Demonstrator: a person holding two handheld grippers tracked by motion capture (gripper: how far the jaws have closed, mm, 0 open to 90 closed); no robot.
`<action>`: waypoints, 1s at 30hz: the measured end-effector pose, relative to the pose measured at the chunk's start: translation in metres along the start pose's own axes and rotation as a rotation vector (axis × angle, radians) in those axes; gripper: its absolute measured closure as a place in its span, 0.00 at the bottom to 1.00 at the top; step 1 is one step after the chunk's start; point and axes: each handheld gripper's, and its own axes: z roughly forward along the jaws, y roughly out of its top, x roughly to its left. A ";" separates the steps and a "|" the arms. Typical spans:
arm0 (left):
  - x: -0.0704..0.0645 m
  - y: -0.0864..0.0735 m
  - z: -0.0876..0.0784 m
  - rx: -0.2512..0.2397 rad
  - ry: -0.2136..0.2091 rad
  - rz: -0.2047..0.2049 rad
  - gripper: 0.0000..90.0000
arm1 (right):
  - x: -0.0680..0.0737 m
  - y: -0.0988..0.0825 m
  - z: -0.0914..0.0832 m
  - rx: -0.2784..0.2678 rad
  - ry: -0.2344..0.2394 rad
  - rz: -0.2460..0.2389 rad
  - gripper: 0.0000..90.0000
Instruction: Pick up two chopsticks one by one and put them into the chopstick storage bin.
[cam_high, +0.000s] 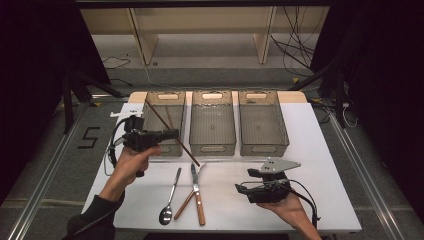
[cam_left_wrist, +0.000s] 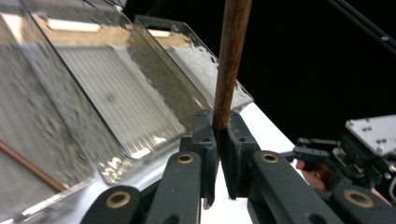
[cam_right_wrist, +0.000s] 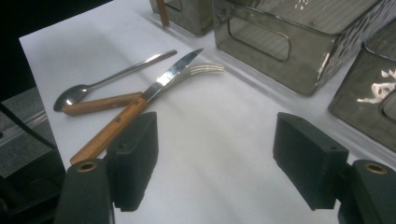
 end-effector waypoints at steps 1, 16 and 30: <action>0.002 0.004 -0.002 -0.001 0.004 -0.004 0.94 | 0.000 -0.001 0.000 -0.001 -0.001 0.004 0.34; 0.041 0.051 -0.017 -0.026 0.119 -0.058 0.94 | -0.003 -0.011 -0.004 -0.025 -0.018 0.021 0.29; 0.072 0.070 0.000 0.034 0.265 -0.094 0.94 | -0.002 -0.013 -0.006 -0.036 -0.006 0.009 0.28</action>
